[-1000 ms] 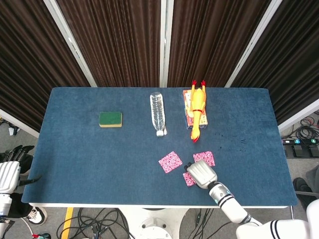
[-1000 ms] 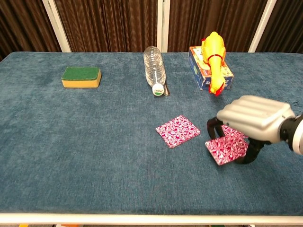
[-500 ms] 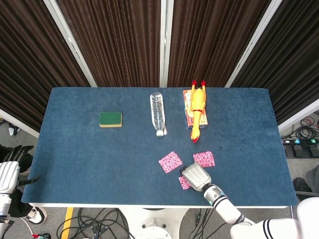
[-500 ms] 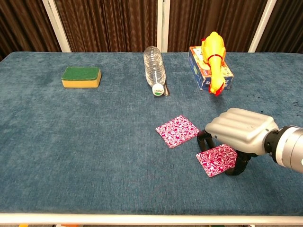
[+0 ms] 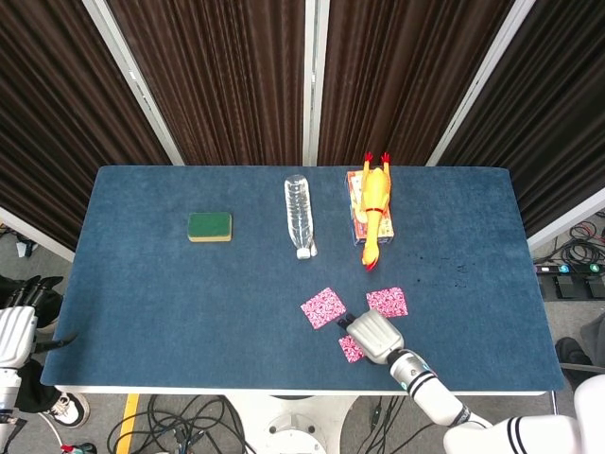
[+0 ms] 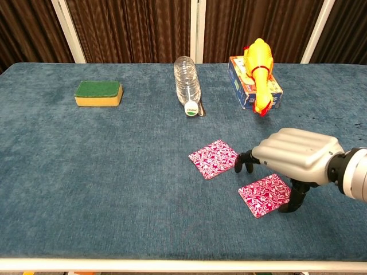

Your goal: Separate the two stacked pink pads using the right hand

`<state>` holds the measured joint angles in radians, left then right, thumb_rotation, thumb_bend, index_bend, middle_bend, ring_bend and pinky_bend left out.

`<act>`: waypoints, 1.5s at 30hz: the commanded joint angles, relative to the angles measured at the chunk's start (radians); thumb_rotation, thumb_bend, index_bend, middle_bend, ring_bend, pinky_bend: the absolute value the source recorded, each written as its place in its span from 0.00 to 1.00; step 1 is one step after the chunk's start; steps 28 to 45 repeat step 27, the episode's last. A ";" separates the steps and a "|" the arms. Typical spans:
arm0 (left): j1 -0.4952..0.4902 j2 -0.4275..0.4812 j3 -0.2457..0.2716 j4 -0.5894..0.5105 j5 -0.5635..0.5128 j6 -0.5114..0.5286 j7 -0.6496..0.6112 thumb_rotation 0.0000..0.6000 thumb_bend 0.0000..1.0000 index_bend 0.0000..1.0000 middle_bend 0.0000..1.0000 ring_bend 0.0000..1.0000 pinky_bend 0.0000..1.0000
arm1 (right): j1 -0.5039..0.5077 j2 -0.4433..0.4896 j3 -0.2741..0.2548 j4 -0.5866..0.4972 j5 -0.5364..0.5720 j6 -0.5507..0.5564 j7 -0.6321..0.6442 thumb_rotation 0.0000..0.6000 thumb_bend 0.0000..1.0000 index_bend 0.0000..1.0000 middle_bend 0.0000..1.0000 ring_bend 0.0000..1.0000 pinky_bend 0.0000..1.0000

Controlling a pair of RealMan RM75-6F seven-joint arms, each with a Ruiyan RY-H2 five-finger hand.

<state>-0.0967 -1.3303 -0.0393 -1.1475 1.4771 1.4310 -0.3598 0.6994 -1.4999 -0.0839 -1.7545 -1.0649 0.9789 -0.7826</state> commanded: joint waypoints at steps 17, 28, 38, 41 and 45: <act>-0.004 0.020 -0.004 -0.042 0.006 0.009 0.024 1.00 0.03 0.16 0.15 0.08 0.18 | -0.273 0.229 0.009 0.186 -0.322 0.415 0.470 1.00 0.03 0.18 0.23 0.28 0.45; -0.003 0.032 -0.003 -0.064 0.008 0.013 0.040 1.00 0.03 0.16 0.15 0.08 0.18 | -0.370 0.192 0.057 0.353 -0.267 0.440 0.579 1.00 0.03 0.00 0.03 0.00 0.00; -0.003 0.032 -0.003 -0.064 0.008 0.013 0.040 1.00 0.03 0.16 0.15 0.08 0.18 | -0.370 0.192 0.057 0.353 -0.267 0.440 0.579 1.00 0.03 0.00 0.03 0.00 0.00; -0.003 0.032 -0.003 -0.064 0.008 0.013 0.040 1.00 0.03 0.16 0.15 0.08 0.18 | -0.370 0.192 0.057 0.353 -0.267 0.440 0.579 1.00 0.03 0.00 0.03 0.00 0.00; -0.003 0.032 -0.003 -0.064 0.008 0.013 0.040 1.00 0.03 0.16 0.15 0.08 0.18 | -0.370 0.192 0.057 0.353 -0.267 0.440 0.579 1.00 0.03 0.00 0.03 0.00 0.00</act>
